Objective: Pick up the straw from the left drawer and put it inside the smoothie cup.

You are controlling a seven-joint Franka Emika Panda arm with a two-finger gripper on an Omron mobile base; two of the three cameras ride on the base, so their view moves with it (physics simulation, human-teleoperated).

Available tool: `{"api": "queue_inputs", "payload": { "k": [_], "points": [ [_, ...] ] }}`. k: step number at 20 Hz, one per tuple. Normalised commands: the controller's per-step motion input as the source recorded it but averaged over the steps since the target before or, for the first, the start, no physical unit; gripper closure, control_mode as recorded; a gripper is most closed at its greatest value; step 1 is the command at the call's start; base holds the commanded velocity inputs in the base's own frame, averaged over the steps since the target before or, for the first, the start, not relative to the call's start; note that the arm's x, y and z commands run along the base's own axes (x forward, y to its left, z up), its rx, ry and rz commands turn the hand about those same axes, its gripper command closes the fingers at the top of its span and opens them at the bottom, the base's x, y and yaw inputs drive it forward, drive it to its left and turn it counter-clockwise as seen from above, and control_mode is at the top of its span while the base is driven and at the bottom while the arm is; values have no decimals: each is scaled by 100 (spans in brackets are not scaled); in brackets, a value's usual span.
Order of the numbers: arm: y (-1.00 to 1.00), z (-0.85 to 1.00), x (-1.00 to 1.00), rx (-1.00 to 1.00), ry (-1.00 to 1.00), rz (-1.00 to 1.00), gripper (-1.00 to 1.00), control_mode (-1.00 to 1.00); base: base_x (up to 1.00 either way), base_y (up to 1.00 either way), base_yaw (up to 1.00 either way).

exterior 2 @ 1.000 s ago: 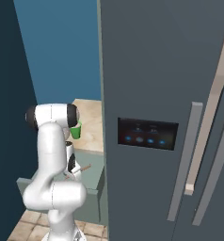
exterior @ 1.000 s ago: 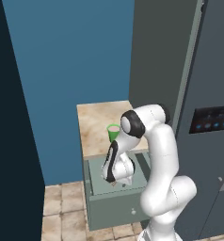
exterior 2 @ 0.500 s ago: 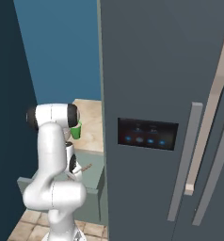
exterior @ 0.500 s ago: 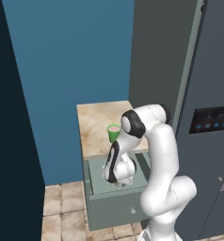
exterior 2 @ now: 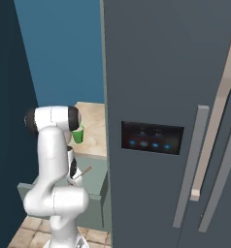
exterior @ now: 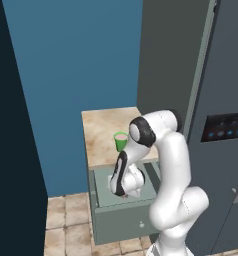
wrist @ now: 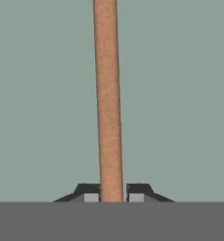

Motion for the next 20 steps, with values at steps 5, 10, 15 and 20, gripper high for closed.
{"api": "queue_inputs", "payload": {
  "k": [5,10,15,20],
  "points": [
    [6,63,-1,0,-9,-5,100,-100,0,0,0],
    [0,58,-18,1,1,-9,100,-100,0,0,0],
    [0,53,-45,9,14,-18,100,-100,0,0,0],
    [0,64,-44,10,7,-23,100,-100,0,0,0]
  ]
}}
